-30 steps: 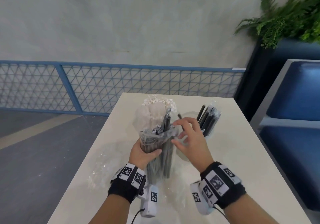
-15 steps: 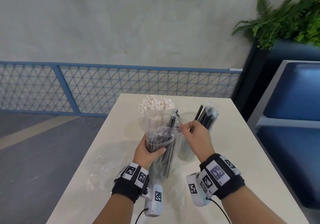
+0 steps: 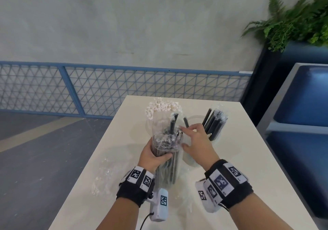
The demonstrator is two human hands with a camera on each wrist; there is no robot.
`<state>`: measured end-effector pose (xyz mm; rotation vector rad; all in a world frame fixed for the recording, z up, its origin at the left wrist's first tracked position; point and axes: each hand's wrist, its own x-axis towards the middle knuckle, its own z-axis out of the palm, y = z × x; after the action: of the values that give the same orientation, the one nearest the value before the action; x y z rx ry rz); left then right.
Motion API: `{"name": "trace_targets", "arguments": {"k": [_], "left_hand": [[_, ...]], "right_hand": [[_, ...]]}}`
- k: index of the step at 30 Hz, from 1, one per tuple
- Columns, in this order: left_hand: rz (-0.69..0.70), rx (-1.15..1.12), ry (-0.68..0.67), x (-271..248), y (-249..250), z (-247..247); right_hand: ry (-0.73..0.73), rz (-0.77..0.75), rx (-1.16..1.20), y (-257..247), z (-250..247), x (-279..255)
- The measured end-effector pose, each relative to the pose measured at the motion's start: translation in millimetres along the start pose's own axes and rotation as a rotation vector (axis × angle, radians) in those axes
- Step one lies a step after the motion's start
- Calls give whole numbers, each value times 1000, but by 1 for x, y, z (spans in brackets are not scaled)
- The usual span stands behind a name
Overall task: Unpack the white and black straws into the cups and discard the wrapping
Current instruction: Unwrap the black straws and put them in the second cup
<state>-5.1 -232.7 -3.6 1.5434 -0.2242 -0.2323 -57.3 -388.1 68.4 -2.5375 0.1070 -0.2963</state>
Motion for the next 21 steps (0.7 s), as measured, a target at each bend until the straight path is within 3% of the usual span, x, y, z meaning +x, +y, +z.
{"name": "trace_targets", "arguments": {"k": [3, 8, 12, 15, 21], "left_hand": [[-13, 32, 18, 2, -3, -4], [-19, 53, 46, 3, -8, -8], [3, 87, 23, 2, -7, -8], [13, 105, -14, -2, -6, -7], [28, 116, -64, -6, -4, -8]], "right_hand": [[-158, 3, -8, -4, -6, 6], [-212, 96, 377, -5, -20, 17], [-249, 40, 354, -1, -18, 18], [-242, 95, 401, -1, -17, 17], [-338, 152, 236, -4, -14, 19]]}}
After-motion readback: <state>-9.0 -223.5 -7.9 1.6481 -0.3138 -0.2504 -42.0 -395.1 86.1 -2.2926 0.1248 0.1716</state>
